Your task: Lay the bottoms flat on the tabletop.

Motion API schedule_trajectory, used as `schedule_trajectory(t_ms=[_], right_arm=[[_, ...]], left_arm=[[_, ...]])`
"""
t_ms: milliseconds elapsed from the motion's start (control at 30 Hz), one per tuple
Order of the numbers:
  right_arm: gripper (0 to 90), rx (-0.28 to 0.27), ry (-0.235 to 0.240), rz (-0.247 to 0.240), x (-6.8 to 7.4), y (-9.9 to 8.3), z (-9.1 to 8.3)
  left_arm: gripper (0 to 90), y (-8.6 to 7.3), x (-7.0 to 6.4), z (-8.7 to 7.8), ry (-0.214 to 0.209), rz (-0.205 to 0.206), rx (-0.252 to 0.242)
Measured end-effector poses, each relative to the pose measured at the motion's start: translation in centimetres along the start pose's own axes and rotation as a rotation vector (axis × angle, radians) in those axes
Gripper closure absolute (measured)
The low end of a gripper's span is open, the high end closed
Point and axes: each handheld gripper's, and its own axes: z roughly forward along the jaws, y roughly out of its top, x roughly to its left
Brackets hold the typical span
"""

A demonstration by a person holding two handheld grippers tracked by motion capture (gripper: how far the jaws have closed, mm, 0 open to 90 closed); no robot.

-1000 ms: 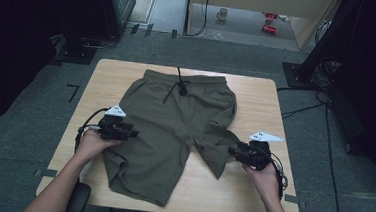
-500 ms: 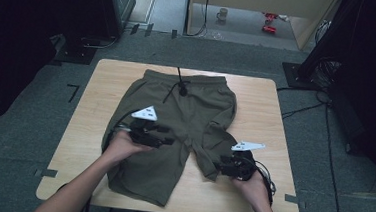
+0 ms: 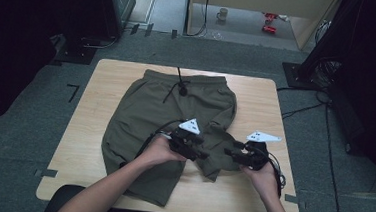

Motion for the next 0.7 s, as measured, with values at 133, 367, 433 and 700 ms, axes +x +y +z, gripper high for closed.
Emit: schedule_trajectory(t_ms=[133,367,433,700], right_arm=[[46.0,0.044,-0.027,0.033,-2.2,-0.1,1.3],[48.2,0.105,-0.038,0.008,-3.4,-0.2,3.4],[56.8,0.103,-0.026,0.001,-3.3,-0.2,3.6],[90.0,0.137,-0.055,0.025,-3.1,0.8,1.9]], left_arm=[[39.2,-1.3,-0.7,1.3,0.054,0.068,0.099],[70.9,-2.5,-0.7,1.0,0.08,0.078,0.089],[83.6,-2.7,-0.7,0.8,0.071,0.085,0.095],[90.0,-2.2,-0.3,-1.7,0.05,0.08,0.037]])
